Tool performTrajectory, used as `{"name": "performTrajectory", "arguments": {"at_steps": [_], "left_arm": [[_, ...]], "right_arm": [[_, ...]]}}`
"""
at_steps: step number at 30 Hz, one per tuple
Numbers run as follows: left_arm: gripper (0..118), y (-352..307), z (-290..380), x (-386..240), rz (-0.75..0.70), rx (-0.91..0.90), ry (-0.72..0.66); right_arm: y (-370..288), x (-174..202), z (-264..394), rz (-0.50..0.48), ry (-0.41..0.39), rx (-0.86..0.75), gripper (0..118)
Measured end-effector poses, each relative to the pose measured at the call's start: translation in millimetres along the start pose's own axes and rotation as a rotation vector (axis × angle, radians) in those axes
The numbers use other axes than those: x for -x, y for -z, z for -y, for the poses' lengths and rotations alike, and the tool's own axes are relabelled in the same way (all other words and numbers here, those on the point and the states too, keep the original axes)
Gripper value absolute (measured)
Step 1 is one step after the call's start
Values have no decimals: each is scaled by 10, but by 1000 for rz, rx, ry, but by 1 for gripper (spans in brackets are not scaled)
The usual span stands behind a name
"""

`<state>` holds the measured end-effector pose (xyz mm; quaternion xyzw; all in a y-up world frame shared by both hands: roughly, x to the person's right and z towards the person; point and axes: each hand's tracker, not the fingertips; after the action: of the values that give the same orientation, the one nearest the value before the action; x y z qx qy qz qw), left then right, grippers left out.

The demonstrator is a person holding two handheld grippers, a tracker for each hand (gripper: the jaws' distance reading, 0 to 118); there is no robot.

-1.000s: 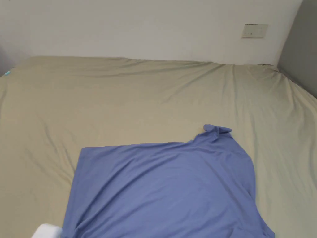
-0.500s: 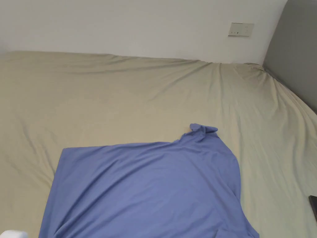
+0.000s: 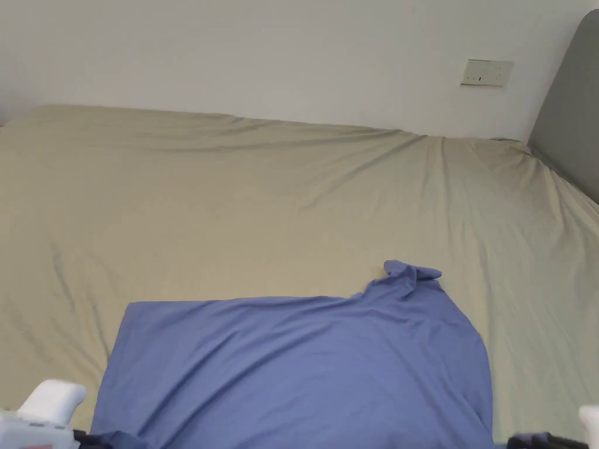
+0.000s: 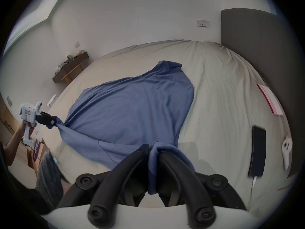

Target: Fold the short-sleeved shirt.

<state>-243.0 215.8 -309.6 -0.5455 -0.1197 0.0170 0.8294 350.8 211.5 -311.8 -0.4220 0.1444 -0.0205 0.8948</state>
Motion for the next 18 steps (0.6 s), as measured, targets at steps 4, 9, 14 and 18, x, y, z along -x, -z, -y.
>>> {"name": "performTrajectory", "arguments": {"at_steps": [4, 9, 14, 18], "left_arm": [[9, 276, -497, 84, 11, 56, -3], [12, 765, -823, 324, 19, 155, -128], [30, 820, -710, 408, 90, 128, -200], [99, 600, -675, 504, 115, 144, -309]], "right_arm": [[614, -27, -440, 62, -83, 75, 8], [1336, -43, -577, 137, -110, 163, 8], [1562, 67, -292, 215, -194, 151, 8], [1464, 88, -275, 220, -170, 130, 9]]}}
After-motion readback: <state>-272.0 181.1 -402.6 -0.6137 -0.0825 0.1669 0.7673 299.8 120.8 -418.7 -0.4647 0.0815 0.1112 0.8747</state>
